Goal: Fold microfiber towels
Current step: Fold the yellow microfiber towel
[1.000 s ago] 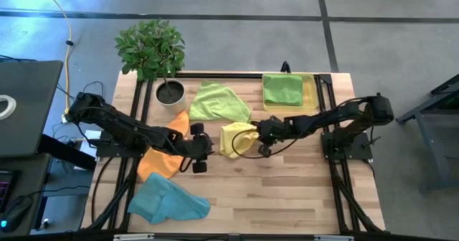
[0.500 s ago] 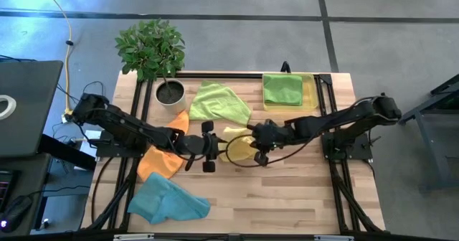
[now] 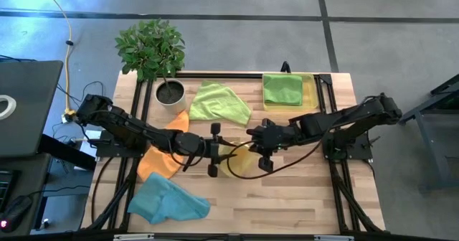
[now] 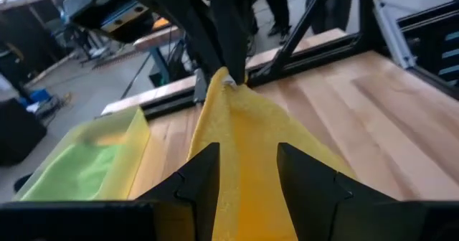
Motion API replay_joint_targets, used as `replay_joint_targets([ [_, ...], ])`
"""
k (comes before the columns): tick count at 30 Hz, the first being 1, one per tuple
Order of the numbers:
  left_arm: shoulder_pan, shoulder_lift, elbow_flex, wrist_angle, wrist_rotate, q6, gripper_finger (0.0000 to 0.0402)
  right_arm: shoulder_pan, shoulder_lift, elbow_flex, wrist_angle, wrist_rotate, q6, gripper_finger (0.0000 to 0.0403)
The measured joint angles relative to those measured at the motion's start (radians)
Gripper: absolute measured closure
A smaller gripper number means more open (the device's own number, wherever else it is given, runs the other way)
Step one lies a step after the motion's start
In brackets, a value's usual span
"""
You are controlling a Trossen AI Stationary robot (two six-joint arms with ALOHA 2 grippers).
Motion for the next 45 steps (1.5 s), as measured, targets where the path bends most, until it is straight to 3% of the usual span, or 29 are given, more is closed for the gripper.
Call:
replay_joint_targets([
  [9, 0.007, 0.0, 0.041, 0.01, 0.009, -0.003, 0.0272, 0.004, 0.016, 0.014, 0.026, -0.03, -0.024, 0.0403],
  [17, 0.015, 0.0, 0.041, -0.03, 0.001, -0.06, 0.0272, 0.003, 0.021, 0.014, 0.059, 0.011, -0.038, 0.0403],
  [27, 0.021, 0.0, 0.041, -0.276, -0.128, -0.197, 0.0272, 0.022, 0.021, 0.014, 0.084, 0.01, -0.051, 0.0403],
  [34, 0.021, 0.0, 0.041, -0.386, -0.15, -0.266, 0.0273, 0.033, 0.021, 0.014, 0.084, 0.01, -0.051, 0.0403],
  [42, 0.021, 0.0, 0.041, -0.453, -0.339, -0.339, 0.0273, 0.038, 0.021, 0.014, 0.1, 0.015, -0.08, 0.0403],
  [45, 0.021, 0.0, 0.041, -0.491, -0.354, -0.378, 0.0273, 0.037, 0.021, 0.014, 0.106, 0.028, -0.082, 0.0403],
])
